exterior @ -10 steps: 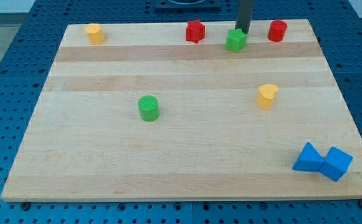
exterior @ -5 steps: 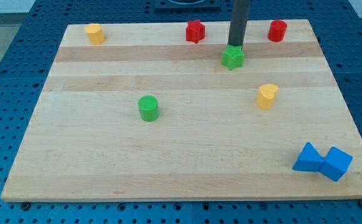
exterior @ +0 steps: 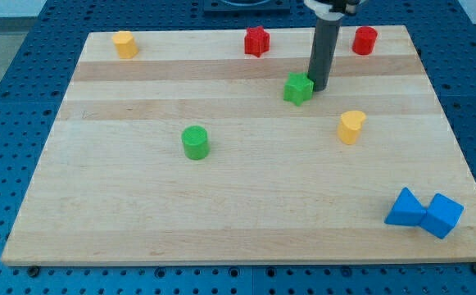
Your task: Move the green star towards the left center of the board
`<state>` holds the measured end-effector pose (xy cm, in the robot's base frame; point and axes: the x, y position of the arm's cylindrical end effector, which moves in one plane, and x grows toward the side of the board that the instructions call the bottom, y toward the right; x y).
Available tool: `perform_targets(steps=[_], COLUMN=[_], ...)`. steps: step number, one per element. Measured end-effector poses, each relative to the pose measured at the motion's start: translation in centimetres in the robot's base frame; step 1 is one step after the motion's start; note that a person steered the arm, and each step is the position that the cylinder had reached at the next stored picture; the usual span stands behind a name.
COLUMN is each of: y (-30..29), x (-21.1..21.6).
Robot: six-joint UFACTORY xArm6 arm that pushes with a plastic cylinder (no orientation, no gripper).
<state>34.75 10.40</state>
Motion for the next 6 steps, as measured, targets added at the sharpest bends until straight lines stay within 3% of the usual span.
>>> perform_targets(steps=[3, 6], y=[-9.1, -10.7], x=[1.6, 6.7])
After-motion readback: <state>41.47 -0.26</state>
